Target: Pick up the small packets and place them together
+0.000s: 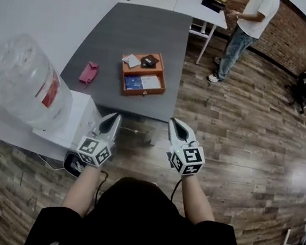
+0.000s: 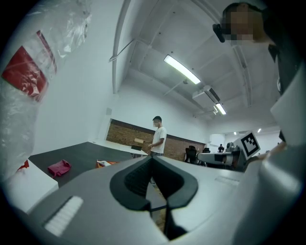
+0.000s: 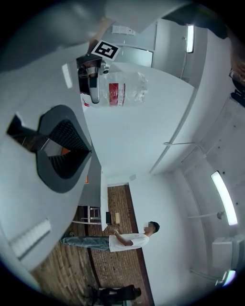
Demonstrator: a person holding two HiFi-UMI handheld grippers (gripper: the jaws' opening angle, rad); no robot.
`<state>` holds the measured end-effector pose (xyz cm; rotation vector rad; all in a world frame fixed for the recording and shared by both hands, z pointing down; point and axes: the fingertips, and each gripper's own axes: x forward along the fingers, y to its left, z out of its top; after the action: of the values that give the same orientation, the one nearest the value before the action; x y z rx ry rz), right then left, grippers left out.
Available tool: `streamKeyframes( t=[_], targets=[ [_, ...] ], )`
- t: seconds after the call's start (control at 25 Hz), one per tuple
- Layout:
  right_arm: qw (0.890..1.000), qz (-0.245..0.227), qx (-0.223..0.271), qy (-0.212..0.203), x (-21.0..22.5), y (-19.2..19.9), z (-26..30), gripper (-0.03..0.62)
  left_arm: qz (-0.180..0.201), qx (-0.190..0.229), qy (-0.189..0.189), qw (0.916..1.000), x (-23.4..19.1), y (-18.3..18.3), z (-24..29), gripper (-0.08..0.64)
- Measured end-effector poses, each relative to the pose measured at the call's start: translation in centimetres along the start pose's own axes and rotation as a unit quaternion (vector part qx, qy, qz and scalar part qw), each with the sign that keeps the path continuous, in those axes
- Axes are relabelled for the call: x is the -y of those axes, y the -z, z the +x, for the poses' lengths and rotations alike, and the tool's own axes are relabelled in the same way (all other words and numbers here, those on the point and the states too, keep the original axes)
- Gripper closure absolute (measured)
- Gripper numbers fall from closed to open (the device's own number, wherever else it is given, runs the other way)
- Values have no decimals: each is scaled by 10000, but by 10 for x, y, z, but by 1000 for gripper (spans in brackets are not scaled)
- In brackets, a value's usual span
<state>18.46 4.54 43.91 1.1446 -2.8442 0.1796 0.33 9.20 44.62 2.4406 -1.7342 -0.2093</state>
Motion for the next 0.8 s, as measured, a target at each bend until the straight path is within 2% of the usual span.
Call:
streamKeyframes(
  t=[0.32, 0.8],
  targets=[
    [9999, -103, -21, 61, -17, -2, 11, 591, 1, 56, 131, 9999, -15, -6, -3, 560],
    [9997, -67, 15, 224, -6, -6, 16, 591, -104, 181, 123, 9997, -20, -9, 4, 560]
  ],
)
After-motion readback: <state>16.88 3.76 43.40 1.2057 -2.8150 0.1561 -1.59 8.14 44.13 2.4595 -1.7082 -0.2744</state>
